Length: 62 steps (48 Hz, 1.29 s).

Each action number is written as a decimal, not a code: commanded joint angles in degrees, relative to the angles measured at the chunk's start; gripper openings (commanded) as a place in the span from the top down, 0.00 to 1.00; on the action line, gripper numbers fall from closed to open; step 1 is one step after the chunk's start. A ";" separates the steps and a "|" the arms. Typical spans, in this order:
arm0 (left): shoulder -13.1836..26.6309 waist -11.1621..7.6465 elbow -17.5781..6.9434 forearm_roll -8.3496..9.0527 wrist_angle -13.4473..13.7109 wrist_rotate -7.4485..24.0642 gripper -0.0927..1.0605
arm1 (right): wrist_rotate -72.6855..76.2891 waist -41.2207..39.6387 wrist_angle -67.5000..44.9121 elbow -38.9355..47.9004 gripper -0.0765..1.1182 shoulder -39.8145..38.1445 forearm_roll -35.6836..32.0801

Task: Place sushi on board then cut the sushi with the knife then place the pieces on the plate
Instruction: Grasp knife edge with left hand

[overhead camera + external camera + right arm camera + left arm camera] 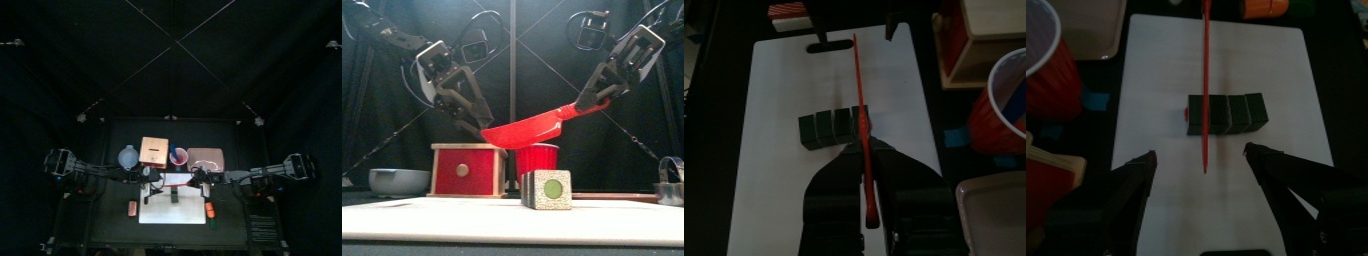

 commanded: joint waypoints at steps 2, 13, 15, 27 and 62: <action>0.44 0.26 -2.37 1.05 0.70 0.00 0.05 | 0.00 0.44 -0.53 -1.41 0.61 -0.26 0.00; 1.85 1.05 -2.99 1.49 0.70 0.00 0.08 | 0.00 0.79 -1.58 -1.49 0.61 0.88 0.00; 2.29 1.14 -3.08 1.49 0.53 0.00 0.09 | 0.00 0.70 -1.58 -1.49 0.61 0.79 -0.09; 3.43 1.14 -3.78 1.49 0.62 0.09 0.20 | 0.00 0.70 -1.58 -1.76 0.61 0.88 -0.09; 3.78 1.14 -4.48 1.85 0.79 0.09 0.31 | 0.00 1.05 -2.64 -1.93 0.61 0.88 0.26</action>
